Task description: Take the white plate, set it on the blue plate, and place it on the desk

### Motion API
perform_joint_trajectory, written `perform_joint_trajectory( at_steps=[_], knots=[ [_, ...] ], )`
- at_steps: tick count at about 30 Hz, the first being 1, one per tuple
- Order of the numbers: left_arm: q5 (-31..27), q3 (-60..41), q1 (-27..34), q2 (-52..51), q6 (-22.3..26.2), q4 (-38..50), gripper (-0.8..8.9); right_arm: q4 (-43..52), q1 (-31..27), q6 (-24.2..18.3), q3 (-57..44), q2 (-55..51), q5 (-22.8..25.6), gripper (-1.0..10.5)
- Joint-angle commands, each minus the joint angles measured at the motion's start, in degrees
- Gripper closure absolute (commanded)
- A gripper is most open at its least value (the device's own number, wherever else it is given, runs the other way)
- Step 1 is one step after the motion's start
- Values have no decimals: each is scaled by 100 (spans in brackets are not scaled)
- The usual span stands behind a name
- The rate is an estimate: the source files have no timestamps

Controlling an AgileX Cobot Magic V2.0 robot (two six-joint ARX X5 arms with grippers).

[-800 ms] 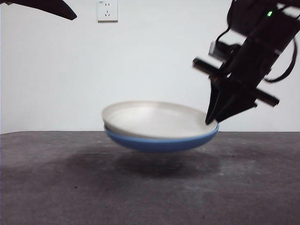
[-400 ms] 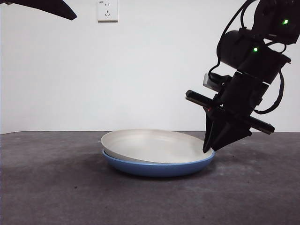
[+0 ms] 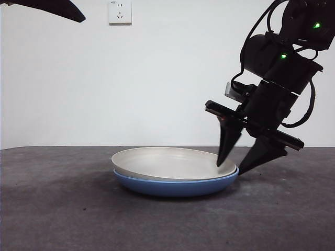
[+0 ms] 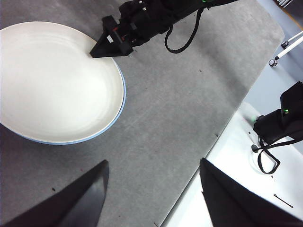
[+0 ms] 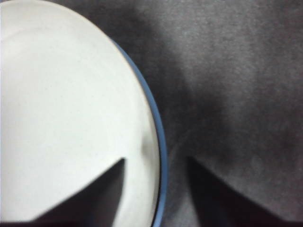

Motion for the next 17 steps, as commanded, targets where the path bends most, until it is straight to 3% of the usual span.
perform_joint_trajectory(
  at_steps=[1, 8, 17],
  knots=[
    [33, 59, -42, 33, 85, 13, 505, 15, 31, 50, 61, -85, -11, 649],
    [33, 59, -42, 33, 85, 13, 505, -136, 31, -57, 61, -887, 2, 649],
    [33, 59, -42, 33, 87, 20, 505, -1270, 46, -654, 61, -2522, -229, 649]
  ],
)
